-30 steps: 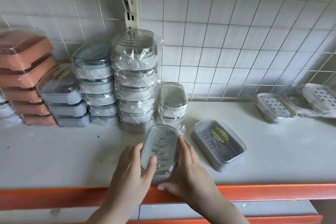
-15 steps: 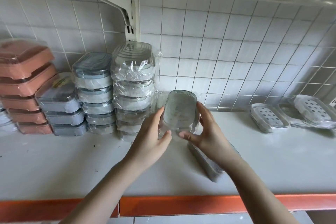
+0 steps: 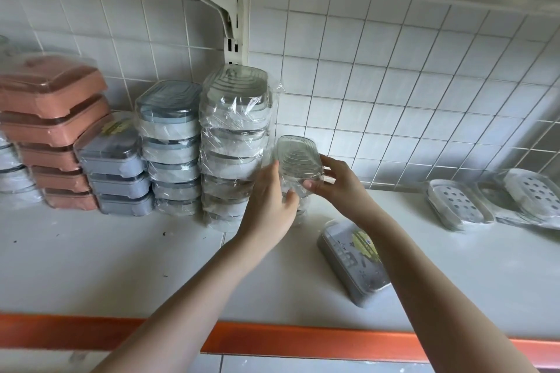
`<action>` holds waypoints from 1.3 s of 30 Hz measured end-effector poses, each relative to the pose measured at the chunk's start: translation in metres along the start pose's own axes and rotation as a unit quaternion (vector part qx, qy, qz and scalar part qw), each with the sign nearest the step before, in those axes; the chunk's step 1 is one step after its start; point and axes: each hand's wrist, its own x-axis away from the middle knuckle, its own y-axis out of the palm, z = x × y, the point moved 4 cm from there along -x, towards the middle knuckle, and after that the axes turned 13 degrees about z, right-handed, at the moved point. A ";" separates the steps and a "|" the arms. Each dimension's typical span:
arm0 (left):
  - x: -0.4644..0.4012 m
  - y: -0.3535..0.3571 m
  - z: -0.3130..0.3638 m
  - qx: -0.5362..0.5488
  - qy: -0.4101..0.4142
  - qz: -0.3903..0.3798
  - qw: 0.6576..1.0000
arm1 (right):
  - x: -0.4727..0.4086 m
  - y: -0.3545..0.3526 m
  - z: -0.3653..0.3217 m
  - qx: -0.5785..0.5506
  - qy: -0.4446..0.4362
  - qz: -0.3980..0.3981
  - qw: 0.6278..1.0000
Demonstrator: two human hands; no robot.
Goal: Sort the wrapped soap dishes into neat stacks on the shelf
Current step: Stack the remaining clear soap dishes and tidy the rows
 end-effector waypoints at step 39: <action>0.073 -0.023 -0.042 -0.169 0.042 -0.093 0.980 | 0.154 -0.040 0.034 0.373 0.102 0.167 0.907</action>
